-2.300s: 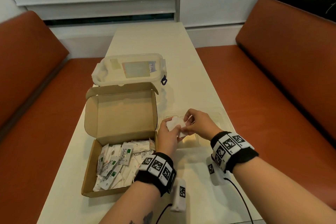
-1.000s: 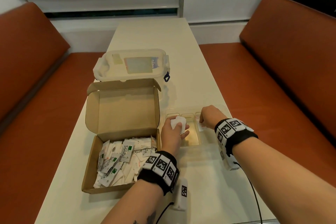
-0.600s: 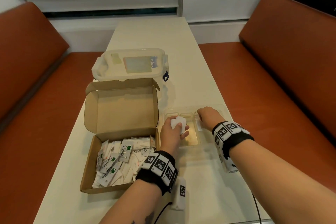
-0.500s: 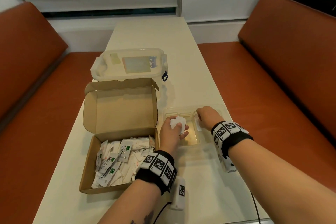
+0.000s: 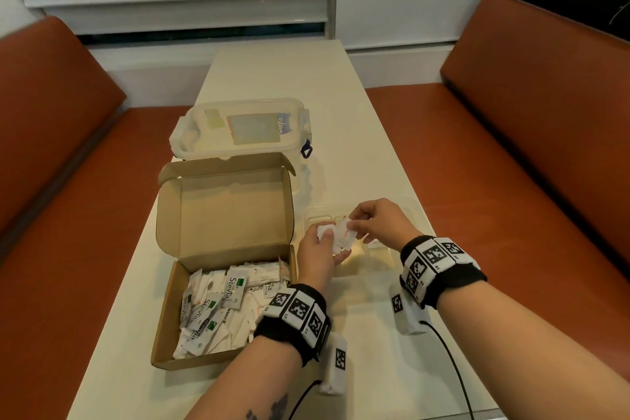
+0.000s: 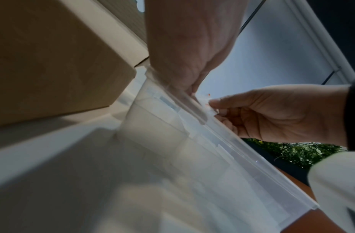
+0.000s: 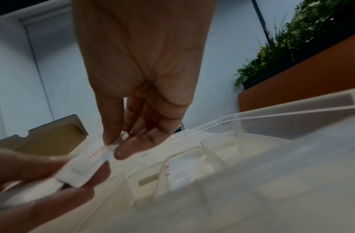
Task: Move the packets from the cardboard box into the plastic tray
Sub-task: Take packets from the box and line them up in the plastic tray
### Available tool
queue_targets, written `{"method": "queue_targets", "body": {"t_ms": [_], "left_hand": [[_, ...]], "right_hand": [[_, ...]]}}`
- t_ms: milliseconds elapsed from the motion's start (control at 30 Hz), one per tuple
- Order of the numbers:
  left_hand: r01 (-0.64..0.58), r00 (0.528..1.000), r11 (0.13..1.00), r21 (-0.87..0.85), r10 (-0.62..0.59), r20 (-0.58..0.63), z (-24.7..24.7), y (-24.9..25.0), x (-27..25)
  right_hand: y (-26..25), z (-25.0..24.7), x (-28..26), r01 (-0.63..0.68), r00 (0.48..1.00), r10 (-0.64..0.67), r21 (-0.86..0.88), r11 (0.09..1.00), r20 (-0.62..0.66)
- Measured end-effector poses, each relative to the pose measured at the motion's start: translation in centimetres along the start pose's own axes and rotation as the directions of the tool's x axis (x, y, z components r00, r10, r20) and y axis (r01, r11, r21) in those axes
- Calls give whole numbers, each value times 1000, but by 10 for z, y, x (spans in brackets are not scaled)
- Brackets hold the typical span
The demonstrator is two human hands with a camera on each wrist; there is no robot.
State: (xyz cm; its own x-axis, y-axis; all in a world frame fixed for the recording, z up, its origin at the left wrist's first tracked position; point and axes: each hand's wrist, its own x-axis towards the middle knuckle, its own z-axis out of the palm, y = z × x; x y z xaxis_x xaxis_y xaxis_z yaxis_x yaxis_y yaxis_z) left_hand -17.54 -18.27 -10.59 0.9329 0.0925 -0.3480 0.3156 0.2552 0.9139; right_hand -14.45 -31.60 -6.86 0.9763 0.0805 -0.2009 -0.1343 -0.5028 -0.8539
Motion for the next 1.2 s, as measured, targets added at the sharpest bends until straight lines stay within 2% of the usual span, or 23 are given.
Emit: {"method": "queue_targets", "body": {"t_ms": [200, 300, 433, 533, 667, 733, 800, 933, 1000, 1067, 1200], "left_hand": [[12, 1000, 999, -46, -12, -8, 1, 2, -3], [8, 1000, 999, -41, -7, 27, 1, 3, -5], [27, 998, 999, -40, -25, 63, 1, 4, -5], [26, 994, 1000, -6, -25, 109, 2, 3, -7], [-12, 997, 1000, 23, 10, 75, 2, 0, -5], [-44, 998, 999, 2, 44, 50, 1, -2, -4], [-60, 998, 998, -14, 60, 35, 0, -3, -3], [-35, 999, 999, -17, 36, 38, -1, -5, -1], [-11, 999, 1000, -29, 12, 44, -2, -5, -1], [11, 999, 999, -48, -8, 48, -2, -5, -1], [26, 998, 998, -56, -23, 50, -1, -3, -3]], "right_hand": [[-3, -14, -6, 31, 999, -26, 309, 951, -21], [-5, -17, -8, 35, 999, -35, 340, 940, -6], [-2, -16, -9, 44, 999, -45, 22, 999, 23], [-5, -14, -7, 68, 996, -58, -167, 984, 64], [-9, -9, -4, 56, 998, -54, -148, 987, 16], [-4, -5, -5, 4, 1000, -6, -123, 992, -18], [2, -1, -8, -39, 999, 39, -106, 994, 2], [7, -3, -11, -39, 999, 39, -53, 998, 5], [6, -11, -8, -37, 999, 34, -99, 994, -31], [6, -22, -2, -39, 996, 18, -250, 967, -83], [6, -33, 6, -80, 996, 43, -565, 821, -78]]}}
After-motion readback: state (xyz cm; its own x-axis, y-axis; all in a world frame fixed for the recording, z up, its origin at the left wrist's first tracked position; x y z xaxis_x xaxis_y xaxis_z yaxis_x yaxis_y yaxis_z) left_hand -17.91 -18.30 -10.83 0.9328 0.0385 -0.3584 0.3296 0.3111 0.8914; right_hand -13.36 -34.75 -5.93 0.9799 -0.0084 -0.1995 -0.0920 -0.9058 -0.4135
